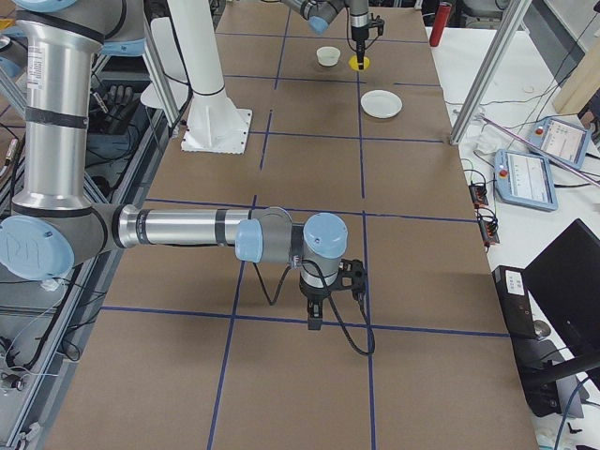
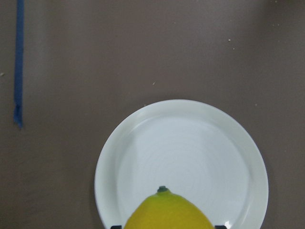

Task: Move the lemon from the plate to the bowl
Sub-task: 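Lift the lemon with the left gripper and carry it over the white bowl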

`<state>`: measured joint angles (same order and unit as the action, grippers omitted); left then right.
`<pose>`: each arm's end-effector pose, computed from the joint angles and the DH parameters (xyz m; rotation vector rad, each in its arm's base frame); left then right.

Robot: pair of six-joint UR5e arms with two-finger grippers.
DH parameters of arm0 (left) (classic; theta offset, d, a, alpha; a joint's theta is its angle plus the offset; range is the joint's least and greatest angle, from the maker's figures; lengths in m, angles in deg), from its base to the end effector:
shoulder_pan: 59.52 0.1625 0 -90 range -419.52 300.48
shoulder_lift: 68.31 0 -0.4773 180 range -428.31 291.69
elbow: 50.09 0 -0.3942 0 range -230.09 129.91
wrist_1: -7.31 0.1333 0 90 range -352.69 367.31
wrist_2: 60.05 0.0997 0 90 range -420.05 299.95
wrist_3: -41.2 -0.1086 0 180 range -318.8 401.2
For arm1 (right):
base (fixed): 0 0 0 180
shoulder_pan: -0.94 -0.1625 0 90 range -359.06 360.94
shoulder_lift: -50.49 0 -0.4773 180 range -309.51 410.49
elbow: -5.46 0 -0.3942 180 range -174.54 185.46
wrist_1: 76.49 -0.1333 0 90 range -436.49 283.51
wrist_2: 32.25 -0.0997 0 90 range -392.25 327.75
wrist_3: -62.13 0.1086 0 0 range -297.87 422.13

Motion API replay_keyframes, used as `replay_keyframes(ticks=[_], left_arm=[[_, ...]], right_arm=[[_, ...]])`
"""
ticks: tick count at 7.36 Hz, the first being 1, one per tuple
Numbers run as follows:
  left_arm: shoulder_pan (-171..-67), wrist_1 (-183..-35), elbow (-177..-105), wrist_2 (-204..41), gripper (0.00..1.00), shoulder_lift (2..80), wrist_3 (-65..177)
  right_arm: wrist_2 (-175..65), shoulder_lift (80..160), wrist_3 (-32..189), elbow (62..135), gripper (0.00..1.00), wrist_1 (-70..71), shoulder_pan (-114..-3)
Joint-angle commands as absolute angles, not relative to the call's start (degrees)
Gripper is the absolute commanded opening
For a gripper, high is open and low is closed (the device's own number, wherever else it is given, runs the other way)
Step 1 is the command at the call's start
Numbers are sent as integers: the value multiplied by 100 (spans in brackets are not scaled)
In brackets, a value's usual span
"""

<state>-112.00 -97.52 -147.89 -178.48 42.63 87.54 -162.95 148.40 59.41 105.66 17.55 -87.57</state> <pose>0.3338 -0.5686 0.4192 0.2382 0.8472 0.0447 0.0514 -0.4268 0.7048 -0.0216 -0.7107 -0.0595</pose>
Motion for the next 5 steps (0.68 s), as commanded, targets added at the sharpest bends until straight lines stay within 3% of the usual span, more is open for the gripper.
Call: replay_keyframes(ticks=[1, 3, 5], left_arm=[[-11260, -9807, -15668, -17861, 0, 2642, 8321], [-11251, -10122, -15670, -17870, 0, 1926, 8312], [-11216, -10247, -15469, -17861, 0, 1958, 8321]], right_arm=[[-16295, 14840, 5941, 10566, 100, 1755, -8757], [-16295, 14840, 5941, 10566, 100, 1755, -8757], [-16295, 14840, 5941, 10566, 100, 1755, -8757]])
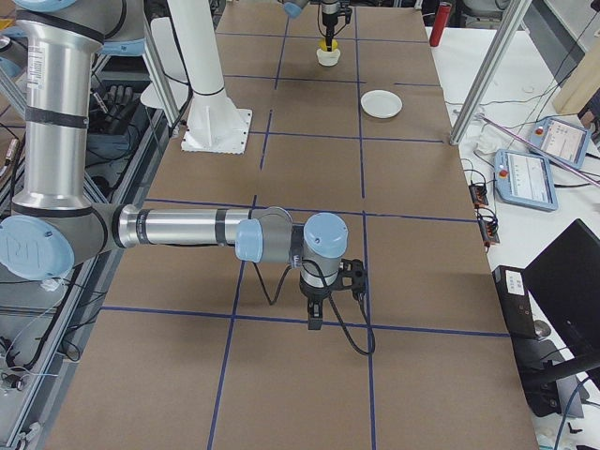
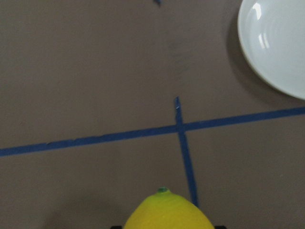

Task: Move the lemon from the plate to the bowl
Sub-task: 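Lift the lemon with the left gripper and carry it over the white bowl, then lower the lemon into the bowl and open the left gripper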

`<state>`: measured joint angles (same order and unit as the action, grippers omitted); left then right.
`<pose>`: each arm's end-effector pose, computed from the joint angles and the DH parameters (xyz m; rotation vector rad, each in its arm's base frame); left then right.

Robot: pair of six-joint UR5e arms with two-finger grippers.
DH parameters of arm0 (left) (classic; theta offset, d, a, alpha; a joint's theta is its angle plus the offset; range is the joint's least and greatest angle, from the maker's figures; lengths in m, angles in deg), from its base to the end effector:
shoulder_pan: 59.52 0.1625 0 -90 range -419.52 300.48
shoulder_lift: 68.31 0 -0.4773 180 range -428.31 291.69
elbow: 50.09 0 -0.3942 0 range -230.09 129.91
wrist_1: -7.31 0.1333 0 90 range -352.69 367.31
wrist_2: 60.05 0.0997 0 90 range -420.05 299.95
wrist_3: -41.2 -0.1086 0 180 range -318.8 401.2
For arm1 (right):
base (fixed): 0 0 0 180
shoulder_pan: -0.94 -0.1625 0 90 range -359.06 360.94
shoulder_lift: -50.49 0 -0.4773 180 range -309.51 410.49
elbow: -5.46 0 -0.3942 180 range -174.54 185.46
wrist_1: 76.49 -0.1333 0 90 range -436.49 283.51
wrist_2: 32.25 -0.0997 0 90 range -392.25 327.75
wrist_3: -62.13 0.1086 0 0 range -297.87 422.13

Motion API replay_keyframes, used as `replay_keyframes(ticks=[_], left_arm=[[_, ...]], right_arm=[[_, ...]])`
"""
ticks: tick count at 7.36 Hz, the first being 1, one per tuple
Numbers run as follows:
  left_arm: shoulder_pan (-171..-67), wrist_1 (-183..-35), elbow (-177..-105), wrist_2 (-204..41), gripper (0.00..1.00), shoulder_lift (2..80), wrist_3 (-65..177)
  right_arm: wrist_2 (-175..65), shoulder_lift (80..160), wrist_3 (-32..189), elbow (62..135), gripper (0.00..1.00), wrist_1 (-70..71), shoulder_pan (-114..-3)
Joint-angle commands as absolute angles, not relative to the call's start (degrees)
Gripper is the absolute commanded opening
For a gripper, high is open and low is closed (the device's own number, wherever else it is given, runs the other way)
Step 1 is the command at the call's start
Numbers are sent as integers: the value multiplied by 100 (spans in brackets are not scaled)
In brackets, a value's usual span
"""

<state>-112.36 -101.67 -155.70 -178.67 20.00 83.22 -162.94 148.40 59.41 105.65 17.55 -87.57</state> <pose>0.2397 -0.4508 0.5706 0.1236 0.7319 0.0625 0.0514 -0.4268 0.7049 -0.0218 -0.7105 -0.0595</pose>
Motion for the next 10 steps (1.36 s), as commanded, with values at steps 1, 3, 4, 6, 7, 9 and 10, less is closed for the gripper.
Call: replay_keyframes(ticks=[1, 3, 4, 6, 7, 9, 10], left_arm=[[-11216, -10247, -15424, -17861, 0, 1941, 8312], [-11208, -10255, -15205, -17861, 0, 2002, 8303], [-11199, -10255, -15161, -17861, 12, 2028, 8312], [-11207, -10360, -15134, -17861, 45, 2020, 8304], [-11207, -10526, -15056, -17861, 55, 2020, 8312], [-11216, -10668, -15037, -17861, 74, 2020, 8312], [-11216, -10669, -15046, -17861, 100, 2020, 8312]], right_arm=[[-16295, 14840, 5941, 10566, 100, 1755, -8757], [-16295, 14840, 5941, 10557, 100, 1755, -8757], [-16295, 14840, 5941, 10565, 100, 1755, -8757], [-16295, 14840, 5941, 10566, 100, 1755, -8757], [-16295, 14840, 5941, 10566, 100, 1755, -8757], [-16295, 14840, 5941, 10566, 100, 1755, -8757], [-16295, 14840, 5941, 10566, 100, 1755, -8757]])
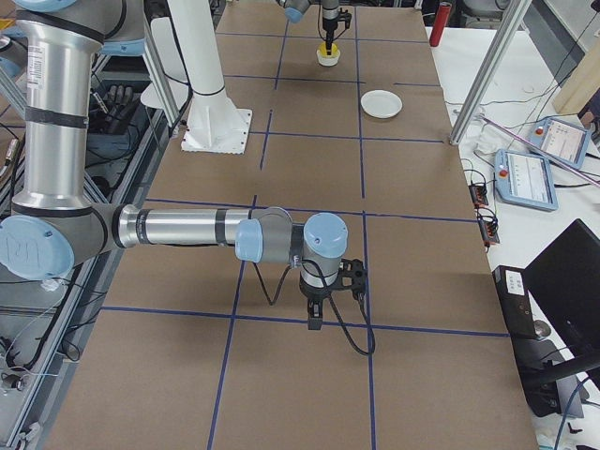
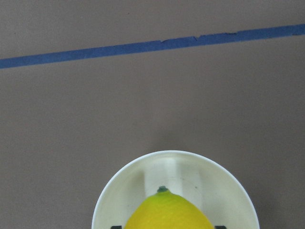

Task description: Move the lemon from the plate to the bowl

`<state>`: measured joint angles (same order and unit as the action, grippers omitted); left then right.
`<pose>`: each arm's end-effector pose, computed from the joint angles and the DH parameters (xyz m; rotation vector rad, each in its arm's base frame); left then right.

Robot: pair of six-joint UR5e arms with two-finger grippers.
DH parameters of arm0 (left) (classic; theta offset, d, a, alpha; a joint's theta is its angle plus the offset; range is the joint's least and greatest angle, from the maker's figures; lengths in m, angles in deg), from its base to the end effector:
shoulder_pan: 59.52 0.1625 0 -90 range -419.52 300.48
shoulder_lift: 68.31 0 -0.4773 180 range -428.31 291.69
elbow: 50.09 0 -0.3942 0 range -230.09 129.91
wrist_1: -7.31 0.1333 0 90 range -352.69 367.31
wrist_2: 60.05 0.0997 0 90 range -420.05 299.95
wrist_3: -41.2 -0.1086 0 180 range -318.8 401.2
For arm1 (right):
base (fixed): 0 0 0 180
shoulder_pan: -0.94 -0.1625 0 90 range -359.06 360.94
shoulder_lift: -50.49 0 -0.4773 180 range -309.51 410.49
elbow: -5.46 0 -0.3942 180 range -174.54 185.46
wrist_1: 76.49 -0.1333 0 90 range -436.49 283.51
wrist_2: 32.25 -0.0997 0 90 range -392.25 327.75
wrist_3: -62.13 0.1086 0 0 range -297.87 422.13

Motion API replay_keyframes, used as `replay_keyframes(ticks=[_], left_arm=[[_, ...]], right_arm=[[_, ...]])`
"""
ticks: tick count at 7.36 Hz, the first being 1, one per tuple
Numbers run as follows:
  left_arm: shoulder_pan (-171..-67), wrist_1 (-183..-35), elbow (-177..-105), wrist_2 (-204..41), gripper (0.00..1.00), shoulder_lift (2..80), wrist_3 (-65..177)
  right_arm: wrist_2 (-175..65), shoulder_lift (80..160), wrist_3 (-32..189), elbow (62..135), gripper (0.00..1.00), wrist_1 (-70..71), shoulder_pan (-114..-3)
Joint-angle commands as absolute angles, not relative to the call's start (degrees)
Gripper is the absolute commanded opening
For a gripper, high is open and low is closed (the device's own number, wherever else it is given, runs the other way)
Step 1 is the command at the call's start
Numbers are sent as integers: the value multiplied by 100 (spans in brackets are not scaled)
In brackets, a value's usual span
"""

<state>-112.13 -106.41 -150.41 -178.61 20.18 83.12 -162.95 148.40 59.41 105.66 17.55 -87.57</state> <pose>0.2464 -0.4565 0.6061 0.1184 0.7275 0.0660 0.0514 -0.4268 0.7048 -0.0216 -0.7107 -0.0595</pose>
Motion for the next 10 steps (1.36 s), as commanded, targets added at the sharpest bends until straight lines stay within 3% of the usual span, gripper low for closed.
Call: replay_keyframes(ticks=[1, 3, 6, 9, 10], left_arm=[[-11242, -10669, -15107, -17861, 100, 2020, 8304], [-11591, -10634, -15212, -17948, 100, 2011, 8086], [-13364, -10450, -15249, -18810, 100, 1337, 5736], [-15622, -8635, -14697, -18810, 100, 1632, 2694], [-15837, -7933, -14686, -18828, 100, 1816, 2679]], right_arm=[[-16295, 14840, 5941, 10566, 100, 1755, -8757], [-16295, 14840, 5941, 10566, 100, 1755, -8757], [-16286, 14840, 5941, 10566, 100, 1755, -8757], [-16295, 14840, 5941, 10566, 100, 1755, -8757], [-16295, 14840, 5941, 10566, 100, 1755, -8757]])
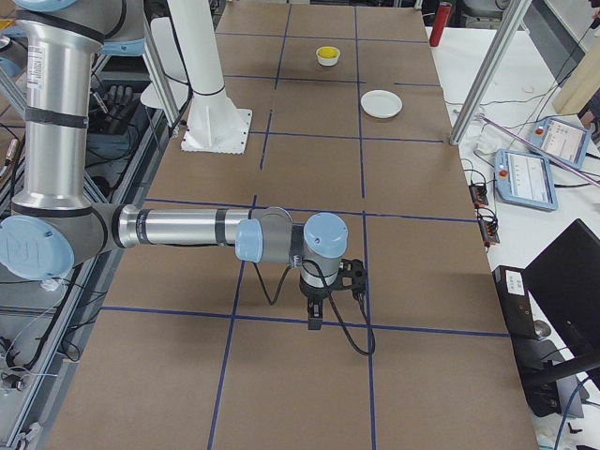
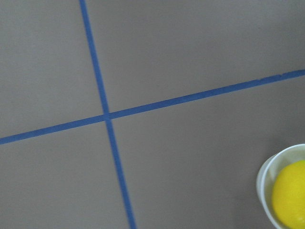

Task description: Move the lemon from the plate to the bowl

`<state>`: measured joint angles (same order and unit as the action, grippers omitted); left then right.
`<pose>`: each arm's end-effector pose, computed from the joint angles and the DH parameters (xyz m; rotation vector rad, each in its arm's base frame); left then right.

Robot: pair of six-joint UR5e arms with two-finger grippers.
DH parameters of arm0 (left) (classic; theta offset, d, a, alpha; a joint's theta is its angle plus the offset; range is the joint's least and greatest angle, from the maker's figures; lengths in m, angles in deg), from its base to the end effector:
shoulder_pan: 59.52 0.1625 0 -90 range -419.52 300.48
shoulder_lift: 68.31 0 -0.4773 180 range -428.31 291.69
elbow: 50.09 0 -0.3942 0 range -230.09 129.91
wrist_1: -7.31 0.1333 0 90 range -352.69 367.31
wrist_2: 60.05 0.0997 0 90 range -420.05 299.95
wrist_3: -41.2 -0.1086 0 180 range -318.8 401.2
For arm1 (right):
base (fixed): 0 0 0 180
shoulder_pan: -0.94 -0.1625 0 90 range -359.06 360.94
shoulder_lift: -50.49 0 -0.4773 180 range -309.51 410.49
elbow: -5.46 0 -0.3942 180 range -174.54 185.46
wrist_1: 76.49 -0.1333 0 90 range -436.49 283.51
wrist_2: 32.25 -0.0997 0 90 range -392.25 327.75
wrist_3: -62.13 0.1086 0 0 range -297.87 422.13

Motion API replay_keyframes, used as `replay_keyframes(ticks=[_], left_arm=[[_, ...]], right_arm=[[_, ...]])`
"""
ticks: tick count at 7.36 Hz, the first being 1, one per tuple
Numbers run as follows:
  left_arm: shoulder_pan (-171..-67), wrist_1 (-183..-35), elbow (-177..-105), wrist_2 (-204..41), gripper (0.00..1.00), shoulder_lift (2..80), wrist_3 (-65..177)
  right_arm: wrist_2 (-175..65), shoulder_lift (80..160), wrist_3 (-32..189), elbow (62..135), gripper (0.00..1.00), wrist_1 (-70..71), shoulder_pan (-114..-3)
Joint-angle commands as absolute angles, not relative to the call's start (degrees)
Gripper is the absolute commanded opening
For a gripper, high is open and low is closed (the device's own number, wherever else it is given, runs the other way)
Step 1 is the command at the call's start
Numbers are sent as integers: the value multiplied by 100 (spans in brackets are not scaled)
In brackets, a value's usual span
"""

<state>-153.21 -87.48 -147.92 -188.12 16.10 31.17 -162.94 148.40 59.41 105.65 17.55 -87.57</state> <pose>-0.0956 -0.4516 0.6948 0.1967 0.6453 0.1472 0.0514 -0.4268 0.7049 -0.0218 -0.7105 -0.0595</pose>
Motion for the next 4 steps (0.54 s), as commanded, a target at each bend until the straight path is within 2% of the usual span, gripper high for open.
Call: replay_keyframes(ticks=[1, 4], left_arm=[[-15839, -7169, -14616, -19141, 100, 2166, 2818], [-15743, -7012, -14772, -19417, 100, 1882, 3215]], right_arm=[[-16295, 14840, 5941, 10566, 100, 1755, -8757], [-16286, 14840, 5941, 10566, 100, 1755, -8757]])
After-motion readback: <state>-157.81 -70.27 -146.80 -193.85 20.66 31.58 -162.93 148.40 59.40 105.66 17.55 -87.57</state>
